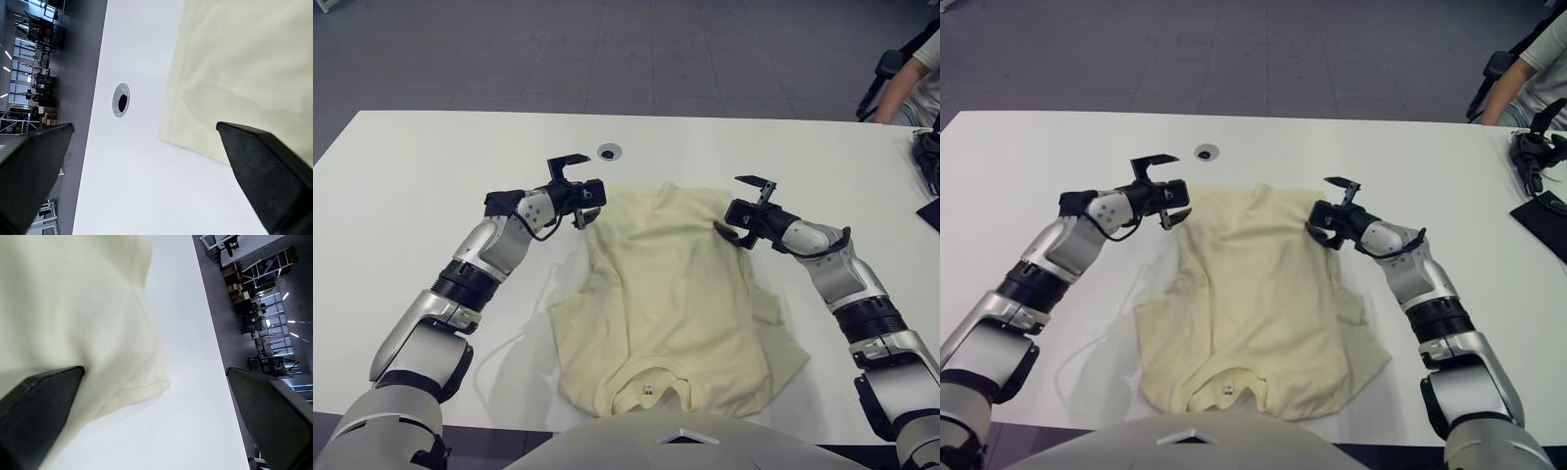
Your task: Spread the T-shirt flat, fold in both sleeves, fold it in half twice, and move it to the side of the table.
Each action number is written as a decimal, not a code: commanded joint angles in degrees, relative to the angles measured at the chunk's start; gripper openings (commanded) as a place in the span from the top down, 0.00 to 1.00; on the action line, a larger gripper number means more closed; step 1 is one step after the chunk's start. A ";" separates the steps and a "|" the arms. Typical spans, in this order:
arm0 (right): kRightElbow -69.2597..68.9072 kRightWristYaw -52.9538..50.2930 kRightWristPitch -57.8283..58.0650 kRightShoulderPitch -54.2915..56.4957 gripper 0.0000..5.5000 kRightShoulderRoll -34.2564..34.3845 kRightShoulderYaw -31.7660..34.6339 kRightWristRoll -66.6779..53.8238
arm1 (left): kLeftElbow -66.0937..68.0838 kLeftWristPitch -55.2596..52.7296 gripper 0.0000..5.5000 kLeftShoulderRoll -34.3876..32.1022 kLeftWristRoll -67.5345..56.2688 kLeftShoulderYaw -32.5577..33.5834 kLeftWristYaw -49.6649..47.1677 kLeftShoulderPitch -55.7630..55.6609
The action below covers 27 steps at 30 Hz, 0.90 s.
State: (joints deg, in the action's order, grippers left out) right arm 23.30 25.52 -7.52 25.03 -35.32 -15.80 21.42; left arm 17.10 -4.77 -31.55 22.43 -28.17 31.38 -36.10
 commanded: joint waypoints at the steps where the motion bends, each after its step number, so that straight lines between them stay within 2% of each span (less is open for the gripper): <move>1: 5.10 -3.03 0.14 3.67 0.02 1.83 -0.17 2.00 | 2.73 1.28 0.02 1.72 0.95 0.59 -0.27 -0.27; 7: 10.45 -5.29 -0.74 6.93 0.02 2.81 0.00 2.83 | 18.57 7.60 0.02 5.36 4.31 -1.64 -0.79 -7.70; 13: 23.18 -2.85 -2.57 13.37 0.02 6.25 -3.98 4.72 | 38.32 15.25 0.02 10.13 8.79 -4.03 -5.35 -16.52; 20: 36.69 -9.98 -4.37 18.59 0.02 7.64 -4.06 5.94 | 46.95 19.79 0.02 13.15 10.46 -4.49 -10.30 -20.11; 27: 44.44 -20.18 -5.78 24.08 0.02 8.77 -2.93 6.07 | 53.94 17.64 0.02 14.64 11.64 -2.31 -22.26 -27.50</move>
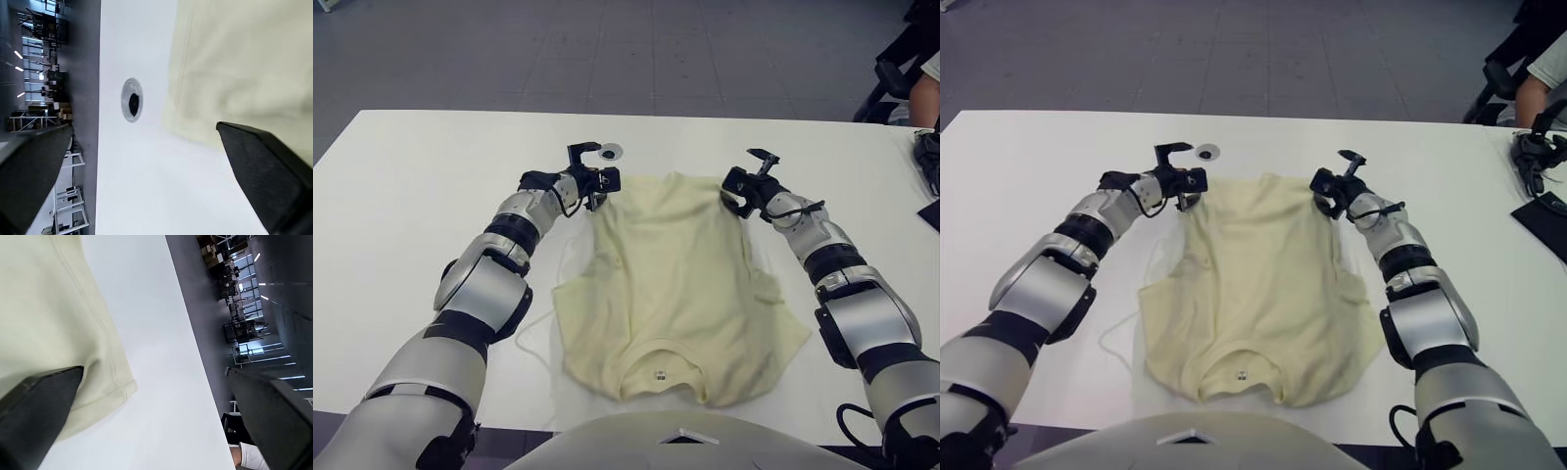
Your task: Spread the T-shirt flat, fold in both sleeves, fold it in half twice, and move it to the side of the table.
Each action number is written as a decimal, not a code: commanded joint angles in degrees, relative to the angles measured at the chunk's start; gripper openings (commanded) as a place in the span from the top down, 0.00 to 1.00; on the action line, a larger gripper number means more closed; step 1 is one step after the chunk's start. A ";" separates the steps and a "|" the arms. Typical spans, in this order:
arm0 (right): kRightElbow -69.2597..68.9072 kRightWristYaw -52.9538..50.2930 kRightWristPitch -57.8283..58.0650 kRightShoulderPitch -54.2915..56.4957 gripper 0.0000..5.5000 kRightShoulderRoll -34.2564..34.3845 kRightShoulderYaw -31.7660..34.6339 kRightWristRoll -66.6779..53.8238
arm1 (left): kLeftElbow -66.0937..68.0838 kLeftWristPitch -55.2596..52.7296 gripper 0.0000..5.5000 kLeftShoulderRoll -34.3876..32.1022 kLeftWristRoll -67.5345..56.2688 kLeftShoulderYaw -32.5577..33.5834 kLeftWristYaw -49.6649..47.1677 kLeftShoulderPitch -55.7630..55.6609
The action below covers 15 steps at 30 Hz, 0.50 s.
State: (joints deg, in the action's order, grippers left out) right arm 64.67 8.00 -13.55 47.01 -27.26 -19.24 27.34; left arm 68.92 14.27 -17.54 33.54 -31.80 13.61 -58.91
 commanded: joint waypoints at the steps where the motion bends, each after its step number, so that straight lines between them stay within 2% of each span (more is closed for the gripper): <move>1: 3.56 -3.62 0.06 2.80 0.02 0.92 0.86 -0.08 | 2.81 -1.97 0.02 0.88 0.54 1.62 -5.82 -5.57; 6: 4.07 -6.86 -1.58 5.92 0.02 1.73 2.76 -1.55 | 3.13 -3.02 0.02 -0.23 -0.46 3.87 -10.09 -7.41; 10: -2.08 -8.10 -6.36 5.62 0.02 -1.05 8.51 -6.71 | -4.49 -1.75 0.02 -5.78 -4.48 9.79 -11.17 -4.94; 12: -9.40 -5.55 -8.41 2.04 0.02 -3.21 12.89 -11.57 | -16.95 -3.10 0.02 -9.93 -7.50 13.85 -8.17 1.28; 15: -26.84 2.44 -5.04 -8.93 0.02 -7.37 20.07 -21.44 | -45.20 -11.67 0.02 -15.26 -15.12 21.61 0.75 15.73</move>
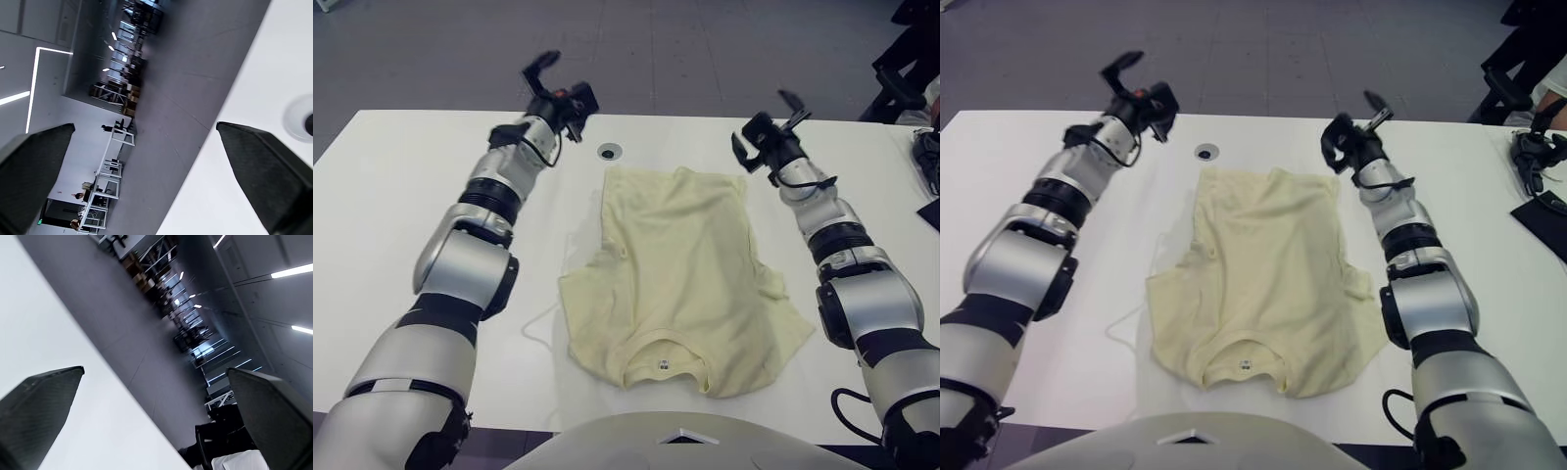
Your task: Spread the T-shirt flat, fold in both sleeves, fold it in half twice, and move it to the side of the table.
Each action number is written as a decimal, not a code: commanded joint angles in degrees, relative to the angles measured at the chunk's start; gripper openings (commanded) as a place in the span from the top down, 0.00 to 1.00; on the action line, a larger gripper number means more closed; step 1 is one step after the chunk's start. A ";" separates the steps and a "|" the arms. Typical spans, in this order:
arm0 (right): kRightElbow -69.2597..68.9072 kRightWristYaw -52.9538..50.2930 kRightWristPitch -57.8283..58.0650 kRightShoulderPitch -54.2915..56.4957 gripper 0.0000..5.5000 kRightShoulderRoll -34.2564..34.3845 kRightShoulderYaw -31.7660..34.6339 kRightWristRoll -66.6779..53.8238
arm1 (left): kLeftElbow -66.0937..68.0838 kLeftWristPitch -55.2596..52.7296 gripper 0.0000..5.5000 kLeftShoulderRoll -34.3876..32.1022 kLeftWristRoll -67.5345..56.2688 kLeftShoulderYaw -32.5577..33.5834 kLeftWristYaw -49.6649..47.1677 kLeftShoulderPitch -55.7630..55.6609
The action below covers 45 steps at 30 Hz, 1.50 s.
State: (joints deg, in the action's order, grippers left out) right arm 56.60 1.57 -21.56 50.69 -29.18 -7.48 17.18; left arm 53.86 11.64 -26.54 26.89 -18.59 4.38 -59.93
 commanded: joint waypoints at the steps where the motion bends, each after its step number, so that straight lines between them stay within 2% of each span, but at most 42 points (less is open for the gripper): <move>1: -25.38 13.40 5.04 -17.16 0.02 -6.85 10.10 -15.56 | -40.02 -13.33 0.02 -7.40 -12.64 10.92 14.15 21.99; 3: -35.76 23.93 9.71 -24.65 0.02 -9.87 12.02 -24.51 | -59.75 -22.30 0.02 -10.44 -23.70 16.12 22.17 33.78; 5: -43.62 34.34 15.17 -30.70 0.02 -13.31 13.01 -33.35 | -77.36 -31.88 0.02 -12.55 -33.60 24.04 26.57 46.85; 8: -54.66 43.12 21.69 -41.55 0.02 -18.74 13.57 -40.00 | -91.14 -39.31 0.02 -13.80 -42.25 30.98 30.44 60.71; 12: -61.58 50.52 22.94 -52.68 0.02 -22.84 15.43 -43.09 | -101.42 -42.32 0.02 -15.74 -44.00 29.51 33.03 72.53; 16: -61.45 54.28 19.56 -57.14 0.02 -24.53 15.75 -40.08 | -106.86 -43.09 0.02 -16.38 -40.20 26.53 33.08 81.18; 24: -61.61 56.25 17.59 -59.29 0.02 -24.05 16.09 -36.03 | -110.20 -43.64 0.02 -19.57 -31.21 21.44 31.71 87.87; 32: -62.50 55.00 17.46 -60.56 0.02 -22.67 18.04 -35.41 | -108.31 -44.58 0.02 -18.64 -32.58 24.43 31.55 84.06; 40: -64.95 52.97 18.22 -64.77 0.02 -22.25 19.46 -33.00 | -100.60 -40.57 0.02 -20.53 -27.40 17.79 31.85 77.81; 45: -60.54 53.71 13.66 -66.95 0.02 -24.50 18.58 -26.12 | -93.86 -35.28 0.02 -19.62 -21.80 8.96 31.89 74.62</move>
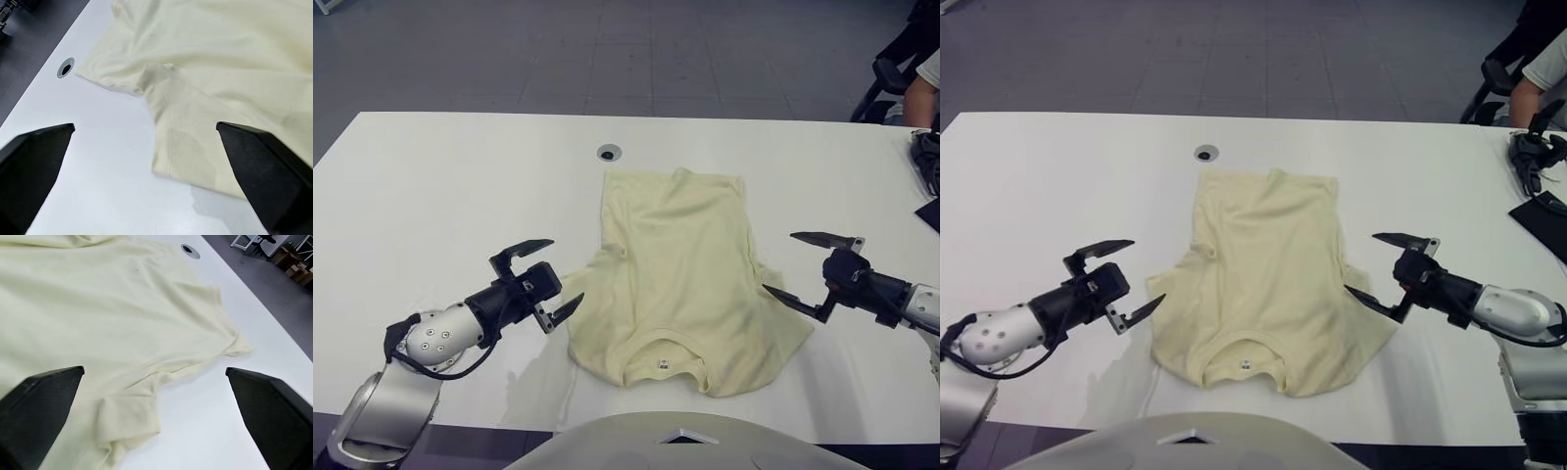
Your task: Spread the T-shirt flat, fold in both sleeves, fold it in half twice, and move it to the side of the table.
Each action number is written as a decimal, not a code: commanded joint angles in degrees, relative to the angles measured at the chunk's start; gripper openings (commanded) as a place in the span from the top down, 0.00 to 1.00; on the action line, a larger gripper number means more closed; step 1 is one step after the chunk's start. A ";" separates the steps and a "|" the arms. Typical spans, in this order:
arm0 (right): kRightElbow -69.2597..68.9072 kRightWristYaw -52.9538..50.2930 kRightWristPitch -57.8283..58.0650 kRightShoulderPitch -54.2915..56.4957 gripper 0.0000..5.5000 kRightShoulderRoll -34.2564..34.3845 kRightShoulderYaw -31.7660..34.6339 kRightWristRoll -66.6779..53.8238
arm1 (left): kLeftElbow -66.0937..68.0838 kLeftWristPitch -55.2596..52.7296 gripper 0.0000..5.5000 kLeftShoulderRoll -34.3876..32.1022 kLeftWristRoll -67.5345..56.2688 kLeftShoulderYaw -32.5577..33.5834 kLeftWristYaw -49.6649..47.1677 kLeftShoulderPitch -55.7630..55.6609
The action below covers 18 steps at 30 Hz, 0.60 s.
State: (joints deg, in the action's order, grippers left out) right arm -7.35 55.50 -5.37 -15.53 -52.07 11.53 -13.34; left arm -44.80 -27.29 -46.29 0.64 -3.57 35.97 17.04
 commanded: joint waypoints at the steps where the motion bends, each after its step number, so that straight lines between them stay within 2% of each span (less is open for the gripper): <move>1: 4.52 -0.55 -3.14 -0.40 0.02 -1.59 -0.64 5.42 | 6.36 5.12 0.02 0.11 6.12 -8.09 0.35 -2.73; 5: 7.73 -0.29 -6.40 -0.78 0.02 -2.39 -1.41 9.04 | 13.66 11.44 0.02 -1.34 11.29 -11.05 -0.09 -2.34; 9: 10.69 -1.13 -10.81 -1.33 0.02 -3.03 -2.36 13.12 | 19.02 15.16 0.02 -1.39 12.04 -8.93 -1.44 0.37; 15: 12.44 -2.00 -13.25 -2.47 0.02 -4.84 -2.19 15.04 | 14.09 14.86 0.02 -1.47 8.97 -1.11 -1.56 11.83; 18: 10.73 -1.34 -11.56 -3.51 0.02 -5.11 -1.74 13.32 | 8.40 13.11 0.02 -0.87 9.12 -0.67 -1.07 17.97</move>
State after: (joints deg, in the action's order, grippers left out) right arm 3.73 53.14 -19.11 -16.89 -56.38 10.10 -0.72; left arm -34.27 -10.59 -46.37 8.80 -2.99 32.91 28.46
